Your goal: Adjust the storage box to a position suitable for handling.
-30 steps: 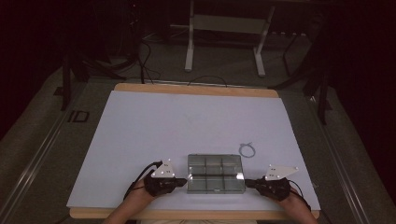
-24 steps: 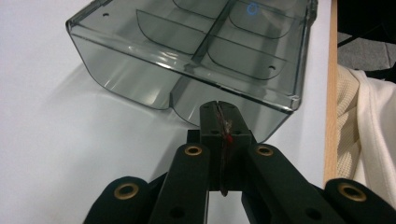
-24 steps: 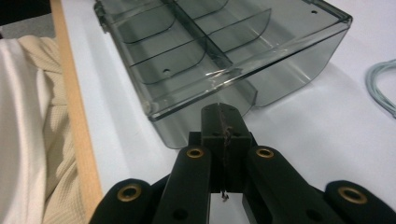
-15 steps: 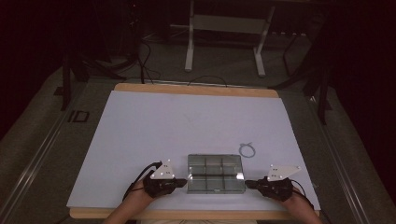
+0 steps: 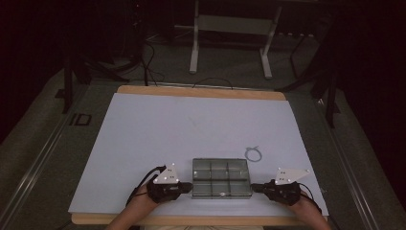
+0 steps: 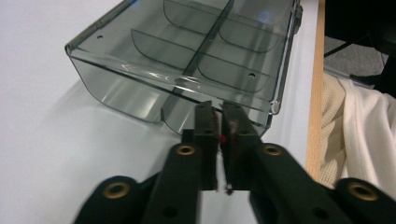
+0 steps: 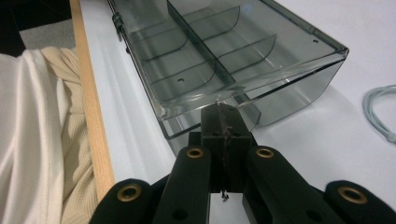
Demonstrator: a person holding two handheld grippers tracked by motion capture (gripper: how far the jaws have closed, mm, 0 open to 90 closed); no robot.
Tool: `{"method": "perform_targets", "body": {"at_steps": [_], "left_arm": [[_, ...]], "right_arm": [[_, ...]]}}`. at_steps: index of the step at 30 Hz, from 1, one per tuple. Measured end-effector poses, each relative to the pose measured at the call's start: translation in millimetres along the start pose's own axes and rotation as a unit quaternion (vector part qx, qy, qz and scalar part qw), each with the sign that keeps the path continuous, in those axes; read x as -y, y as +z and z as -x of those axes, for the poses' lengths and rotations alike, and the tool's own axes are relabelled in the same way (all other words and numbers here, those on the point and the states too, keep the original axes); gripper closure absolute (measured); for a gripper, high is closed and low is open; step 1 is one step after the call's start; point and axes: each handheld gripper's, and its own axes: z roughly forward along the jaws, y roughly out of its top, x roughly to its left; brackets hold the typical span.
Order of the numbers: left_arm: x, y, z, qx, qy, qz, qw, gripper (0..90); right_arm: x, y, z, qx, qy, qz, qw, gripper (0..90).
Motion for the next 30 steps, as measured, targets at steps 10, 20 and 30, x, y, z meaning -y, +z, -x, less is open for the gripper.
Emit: {"method": "perform_targets", "body": {"at_steps": [10, 20, 30], "left_arm": [[-2.6, -0.8, -0.1, -0.023, 0.001, 0.011, 0.9997, 64.6], [-12.5, -0.1, -0.5, -0.025, 0.008, 0.027, 0.9993, 62.2], [-15.7, -1.4, -5.7, -0.033, 0.005, 0.032, 0.9989, 62.3]], "right_arm": [[-5.3, -3.4, -0.2, 0.004, -0.002, 0.013, 0.9999, 88.0], [-9.6, -5.8, 2.1, 0.028, -0.005, 0.032, 0.9991, 71.2], [-12.6, 1.2, 2.8, 0.057, -0.013, 0.043, 0.9973, 44.2]]}}
